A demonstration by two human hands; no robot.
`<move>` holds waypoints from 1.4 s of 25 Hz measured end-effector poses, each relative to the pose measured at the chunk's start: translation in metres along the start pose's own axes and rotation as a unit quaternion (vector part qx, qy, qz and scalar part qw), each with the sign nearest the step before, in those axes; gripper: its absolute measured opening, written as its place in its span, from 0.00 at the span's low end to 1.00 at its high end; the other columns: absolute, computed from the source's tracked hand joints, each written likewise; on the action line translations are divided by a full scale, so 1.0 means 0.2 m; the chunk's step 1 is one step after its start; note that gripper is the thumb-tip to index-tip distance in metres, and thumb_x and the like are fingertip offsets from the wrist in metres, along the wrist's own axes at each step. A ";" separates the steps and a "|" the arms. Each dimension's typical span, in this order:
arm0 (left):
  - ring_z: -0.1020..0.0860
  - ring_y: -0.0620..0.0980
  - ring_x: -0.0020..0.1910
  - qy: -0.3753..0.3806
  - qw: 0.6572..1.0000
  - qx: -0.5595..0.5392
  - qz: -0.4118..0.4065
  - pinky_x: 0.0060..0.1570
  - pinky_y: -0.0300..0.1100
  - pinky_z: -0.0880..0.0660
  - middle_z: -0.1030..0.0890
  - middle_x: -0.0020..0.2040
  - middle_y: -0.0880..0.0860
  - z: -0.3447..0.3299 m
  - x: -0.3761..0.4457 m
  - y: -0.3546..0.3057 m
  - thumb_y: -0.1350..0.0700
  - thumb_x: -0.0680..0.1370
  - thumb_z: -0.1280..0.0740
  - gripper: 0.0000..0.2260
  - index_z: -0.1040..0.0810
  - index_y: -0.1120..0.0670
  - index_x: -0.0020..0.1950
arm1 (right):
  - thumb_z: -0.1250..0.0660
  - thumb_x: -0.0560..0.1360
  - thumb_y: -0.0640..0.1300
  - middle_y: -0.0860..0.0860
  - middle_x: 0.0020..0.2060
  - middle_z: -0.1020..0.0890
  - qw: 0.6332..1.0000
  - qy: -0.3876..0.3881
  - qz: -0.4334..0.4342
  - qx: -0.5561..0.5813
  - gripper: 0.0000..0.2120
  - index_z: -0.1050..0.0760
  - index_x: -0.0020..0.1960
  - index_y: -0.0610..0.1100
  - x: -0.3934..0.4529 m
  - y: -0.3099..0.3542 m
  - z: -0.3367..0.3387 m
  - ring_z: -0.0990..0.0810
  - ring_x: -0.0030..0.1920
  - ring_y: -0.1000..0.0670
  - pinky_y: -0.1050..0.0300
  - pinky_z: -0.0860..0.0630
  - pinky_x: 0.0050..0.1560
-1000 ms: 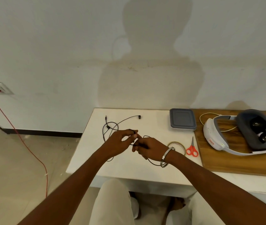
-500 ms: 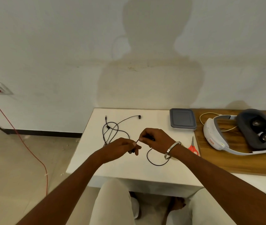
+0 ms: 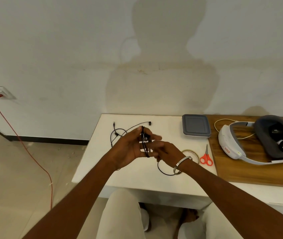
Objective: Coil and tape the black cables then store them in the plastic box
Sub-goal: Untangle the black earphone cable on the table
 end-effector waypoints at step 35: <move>0.24 0.61 0.64 0.011 0.989 0.114 0.090 0.63 0.62 0.30 0.21 0.61 0.61 0.07 -0.03 0.17 0.46 0.81 0.45 0.17 0.22 0.56 0.50 | 0.40 0.79 0.49 0.57 0.30 0.26 0.999 -0.040 -0.012 -0.005 0.12 0.29 0.36 0.53 0.00 0.00 0.10 0.30 0.30 0.58 0.69 0.33 0.35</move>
Point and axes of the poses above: each hand's wrist, its own x-axis towards the middle knuckle, its own z-axis out of the back of the hand, y = z × x, the point moved 6 cm from there along x, towards the middle knuckle
